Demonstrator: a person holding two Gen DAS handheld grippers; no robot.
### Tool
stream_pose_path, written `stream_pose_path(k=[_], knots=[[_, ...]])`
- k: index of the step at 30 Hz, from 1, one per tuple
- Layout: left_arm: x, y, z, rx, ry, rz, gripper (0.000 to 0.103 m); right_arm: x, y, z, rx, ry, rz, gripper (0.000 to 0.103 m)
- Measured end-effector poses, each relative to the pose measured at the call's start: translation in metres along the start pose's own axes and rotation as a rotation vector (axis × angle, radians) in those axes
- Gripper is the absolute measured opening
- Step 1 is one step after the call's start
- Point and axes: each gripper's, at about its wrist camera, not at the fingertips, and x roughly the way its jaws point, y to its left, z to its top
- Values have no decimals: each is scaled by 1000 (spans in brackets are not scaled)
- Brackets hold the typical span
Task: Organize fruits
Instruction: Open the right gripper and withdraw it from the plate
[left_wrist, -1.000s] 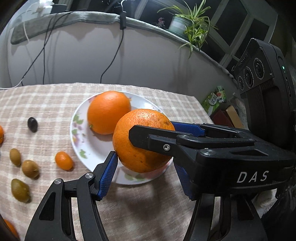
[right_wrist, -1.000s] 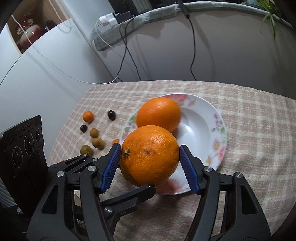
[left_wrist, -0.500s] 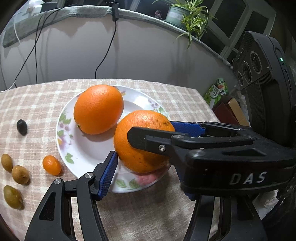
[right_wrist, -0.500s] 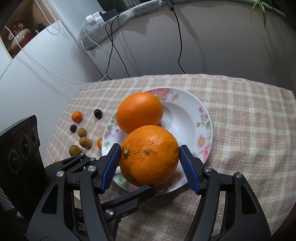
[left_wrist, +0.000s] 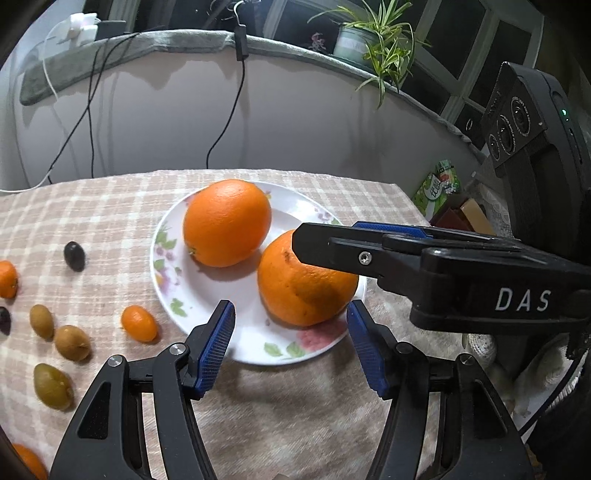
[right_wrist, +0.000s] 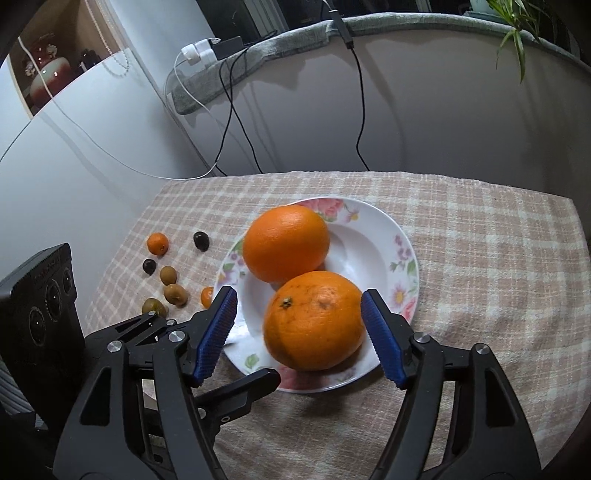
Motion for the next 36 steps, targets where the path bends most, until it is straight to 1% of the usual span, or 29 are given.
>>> stream_pose_path(k=[10,18,22,26,29,33,34,35,36], knots=[[-37,19,-9,-2,-69,35,63,-5,27,-3,-51,-47,13,72],[-73,51,-29,-33,-103,145,63,-8,51,-6,-110,-67,25,73],[-91,69,-40,-63,-117,204,63,-4,66,-8,-134,-54,57,73],[-110,92,-56,-122,-116,259,63,2,84,-13,-173,-31,84,73],[-121,105,-69,-163,-109,272,63,10,98,-16,-194,-10,119,73],[-134,114,-87,-185,-109,297,62,23,119,-22,-234,17,159,73],[-137,117,-90,-189,-110,304,61,26,125,-24,-245,24,167,73],[-139,119,-94,-195,-108,312,56,29,130,-25,-254,30,175,73],[-141,122,-97,-200,-105,316,54,33,136,-27,-266,39,185,72]])
